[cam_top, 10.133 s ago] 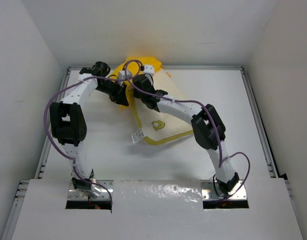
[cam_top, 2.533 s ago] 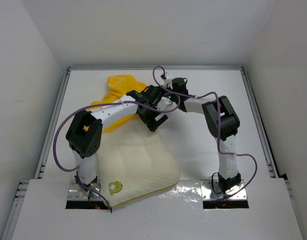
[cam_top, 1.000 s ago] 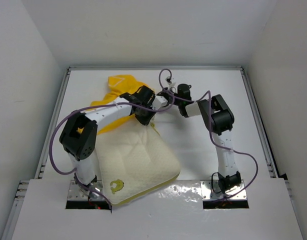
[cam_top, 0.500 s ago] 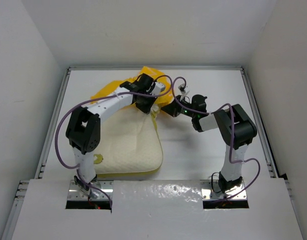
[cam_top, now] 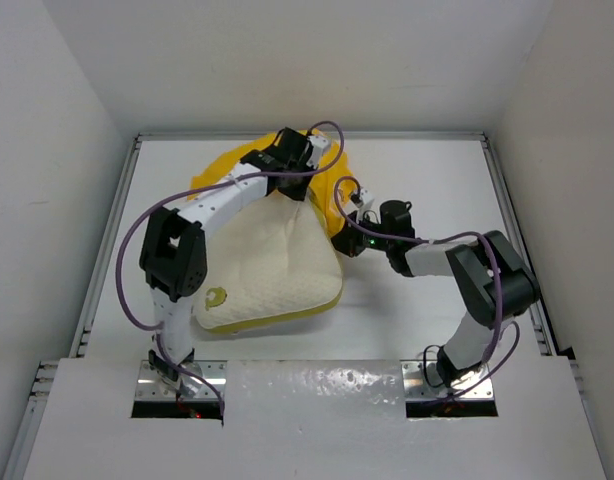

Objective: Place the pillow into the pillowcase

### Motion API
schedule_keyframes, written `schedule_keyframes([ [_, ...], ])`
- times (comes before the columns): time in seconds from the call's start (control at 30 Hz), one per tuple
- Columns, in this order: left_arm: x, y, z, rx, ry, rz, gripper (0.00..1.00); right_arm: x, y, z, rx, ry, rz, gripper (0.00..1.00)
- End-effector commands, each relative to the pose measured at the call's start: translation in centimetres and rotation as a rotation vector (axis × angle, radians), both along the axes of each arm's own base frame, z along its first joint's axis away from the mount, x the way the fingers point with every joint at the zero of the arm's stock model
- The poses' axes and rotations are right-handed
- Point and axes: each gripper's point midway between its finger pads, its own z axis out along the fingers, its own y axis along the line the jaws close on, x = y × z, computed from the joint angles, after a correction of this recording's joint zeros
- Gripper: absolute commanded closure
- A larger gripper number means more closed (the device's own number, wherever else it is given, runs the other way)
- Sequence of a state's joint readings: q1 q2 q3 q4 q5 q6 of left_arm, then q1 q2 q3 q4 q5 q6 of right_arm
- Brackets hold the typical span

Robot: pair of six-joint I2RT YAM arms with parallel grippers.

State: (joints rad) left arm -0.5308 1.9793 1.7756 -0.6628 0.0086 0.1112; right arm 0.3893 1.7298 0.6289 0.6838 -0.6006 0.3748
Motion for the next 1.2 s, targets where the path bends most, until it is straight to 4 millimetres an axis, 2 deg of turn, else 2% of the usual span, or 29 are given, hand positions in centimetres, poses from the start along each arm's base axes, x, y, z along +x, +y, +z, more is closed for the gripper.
schedule_keyframes([
  [0.0,0.5,0.0,-3.0,0.062,-0.039,0.030,1.00,-1.7,-0.5,-0.7,-0.071,-0.006,0.035,1.00],
  [0.13,1.0,0.1,-4.9,0.086,-0.059,0.046,1.00,-2.9,-1.7,-1.3,-0.119,0.009,0.024,1.00],
  [0.2,1.4,0.4,-4.6,0.094,-0.070,0.050,1.00,-3.0,-2.3,-1.2,-0.124,0.018,0.004,1.00],
  [0.23,1.2,0.4,-4.3,0.099,-0.061,0.024,0.96,-2.8,-2.6,-1.3,-0.128,0.031,-0.017,1.00],
  [0.27,1.2,-0.7,-2.9,0.056,-0.064,-0.026,0.79,-2.2,-3.2,-1.2,-0.117,0.053,-0.060,1.00],
  [0.33,0.3,-1.4,-1.0,0.043,-0.048,-0.125,0.62,-1.1,-4.1,-1.2,-0.113,0.082,-0.132,1.00],
  [0.37,-0.7,-2.6,0.0,-0.003,-0.027,-0.206,0.26,0.0,-4.6,-0.6,-0.101,0.088,-0.170,1.00],
  [0.4,-0.7,-3.3,2.4,-0.027,-0.056,-0.259,0.01,0.5,-4.8,-0.5,-0.103,0.093,-0.190,0.86],
  [0.43,-2.2,-3.6,3.7,-0.020,-0.042,-0.366,0.00,1.5,-5.4,-0.2,-0.126,0.091,-0.227,0.59],
  [0.47,-3.4,-3.3,3.3,0.002,-0.006,-0.421,0.00,2.1,-5.6,0.0,-0.142,0.092,-0.241,0.59],
  [0.5,-4.9,-2.6,3.8,0.038,0.029,-0.465,0.00,1.9,-6.1,-0.3,-0.174,0.129,-0.251,0.38],
  [0.53,-5.5,-1.9,3.7,0.082,0.028,-0.539,0.00,2.6,-6.7,-0.1,-0.197,0.129,-0.286,0.31],
  [0.6,-8.0,0.2,3.2,0.153,0.105,-0.598,0.00,3.7,-7.5,1.2,-0.206,0.127,-0.324,0.22],
  [0.67,-9.5,1.9,2.8,0.213,0.135,-0.664,0.00,5.0,-8.4,3.0,-0.219,0.080,-0.376,0.19],
  [0.7,-10.4,2.7,3.8,0.224,0.127,-0.681,0.00,4.9,-8.9,3.1,-0.241,0.095,-0.393,0.18],
  [0.73,-9.9,3.7,4.3,0.229,0.106,-0.656,0.02,5.1,-9.0,3.7,-0.250,0.094,-0.402,0.19],
  [0.77,-9.4,4.6,4.7,0.216,0.087,-0.610,0.04,6.2,-9.0,5.4,-0.254,0.062,-0.424,0.22],
  [0.8,-7.2,5.2,7.1,0.170,-0.031,-0.526,0.09,6.1,-9.0,5.8,-0.264,0.081,-0.428,0.27],
  [0.83,-4.9,8.9,7.7,0.109,-0.032,-0.332,0.22,5.7,-8.1,6.3,-0.265,0.092,-0.417,0.39],
  [0.87,-3.4,11.0,8.0,0.071,-0.050,-0.230,0.27,6.6,-7.8,8.0,-0.280,0.051,-0.456,0.45],
  [0.9,-1.3,13.4,8.2,0.029,-0.075,-0.117,0.32,6.4,-7.3,8.3,-0.311,0.040,-0.467,0.47],
  [0.93,0.2,18.3,7.8,-0.009,-0.048,0.070,0.34,6.3,-6.5,8.8,-0.340,0.016,-0.472,0.48],
  [0.97,0.9,20.2,7.0,-0.019,-0.027,0.134,0.31,5.7,-3.6,10.3,-0.359,-0.051,-0.419,0.44],
  [1.0,1.3,21.7,5.2,-0.022,0.021,0.173,0.25,5.6,-2.9,10.3,-0.390,-0.067,-0.429,0.40],
  [1.03,1.2,23.2,3.9,-0.023,0.051,0.210,0.12,4.9,0.2,11.9,-0.361,-0.099,-0.383,0.33],
  [1.07,1.3,24.0,2.8,-0.025,0.070,0.241,0.08,4.6,1.7,12.5,-0.352,-0.112,-0.359,0.30],
  [1.1,2.3,24.7,2.2,-0.038,0.046,0.295,0.03,4.5,3.1,11.5,-0.373,-0.094,-0.336,0.28],
  [1.13,2.1,25.0,0.6,-0.043,0.069,0.323,0.01,4.0,6.0,13.4,-0.339,-0.120,-0.307,0.26],
  [1.17,2.6,25.4,0.2,-0.051,0.056,0.348,0.00,3.9,7.4,13.4,-0.342,-0.124,-0.292,0.23],
])
